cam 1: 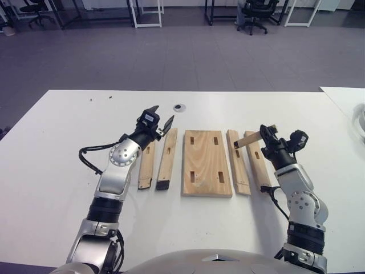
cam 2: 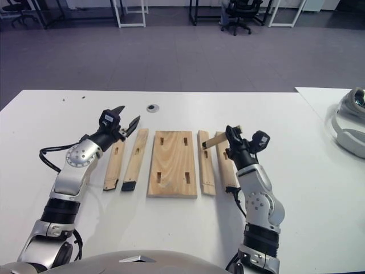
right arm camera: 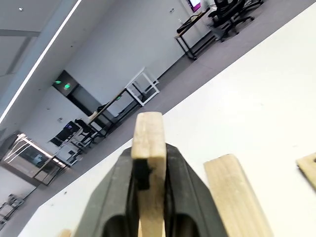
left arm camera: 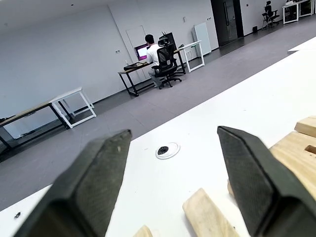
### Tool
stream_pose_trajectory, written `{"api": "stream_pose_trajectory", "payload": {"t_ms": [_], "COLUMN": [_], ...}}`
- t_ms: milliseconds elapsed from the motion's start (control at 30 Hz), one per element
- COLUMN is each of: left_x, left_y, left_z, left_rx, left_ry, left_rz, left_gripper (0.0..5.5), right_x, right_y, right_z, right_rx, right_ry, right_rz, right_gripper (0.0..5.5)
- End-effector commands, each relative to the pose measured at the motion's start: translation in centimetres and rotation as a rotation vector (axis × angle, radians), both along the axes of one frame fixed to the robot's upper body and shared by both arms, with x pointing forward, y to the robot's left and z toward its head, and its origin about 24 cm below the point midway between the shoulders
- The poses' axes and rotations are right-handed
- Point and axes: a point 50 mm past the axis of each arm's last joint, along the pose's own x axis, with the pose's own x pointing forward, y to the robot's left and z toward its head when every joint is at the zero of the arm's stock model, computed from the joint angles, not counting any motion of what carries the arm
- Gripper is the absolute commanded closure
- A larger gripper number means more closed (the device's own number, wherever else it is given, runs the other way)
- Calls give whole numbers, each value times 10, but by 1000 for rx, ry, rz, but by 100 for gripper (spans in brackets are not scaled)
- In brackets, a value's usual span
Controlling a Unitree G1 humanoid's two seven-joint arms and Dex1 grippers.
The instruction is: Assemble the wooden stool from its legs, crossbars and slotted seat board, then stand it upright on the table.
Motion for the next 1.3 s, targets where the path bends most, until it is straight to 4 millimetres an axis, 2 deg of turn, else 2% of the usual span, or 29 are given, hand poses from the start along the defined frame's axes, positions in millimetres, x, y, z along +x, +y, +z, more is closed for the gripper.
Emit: {"api": "stream_pose_trajectory", "payload": {"t_ms": [33,233,467,567,700,833,1000,1100,1167,1200,1267,1300], "left_x": [-3,-7,-7,-7,-7,-8,-10,-12,-12,-11,-12,-12], "left_y": [4,7,8,9,9,9,12,11,9,8,6,6], "left_z": [-1,-6,-6,-5,-6,-7,-9,-11,-13,-13,-14,-15], "left_rx": [4,14,28,36,56,81,120,145,156,157,156,156], "left_ry": [12,26,25,23,24,22,26,26,24,25,27,29], "left_rz": [24,40,38,40,35,36,45,42,40,38,37,36], "left_gripper": [232,232,232,232,232,232,232,232,232,232,232,232], "right_x": [-6,-13,-17,-19,-17,-17,-29,-37,-53,-61,-67,-61], "right_y": [-1,1,-4,-3,2,12,4,5,5,5,6,8], "right_z": [-7,-1,-15,-15,-24,-25,-35,-55,-80,-89,-96,-88], "right_rx": [-8,21,-57,-131,-302,-540,-593,-648,-753,-751,-723,-698], "right_ry": [28,14,96,111,231,300,399,455,501,517,509,457], "right_rz": [-18,20,6,25,52,124,84,143,233,255,255,242], "right_gripper": [509,509,509,509,509,509,509,509,509,509,509,509]}}
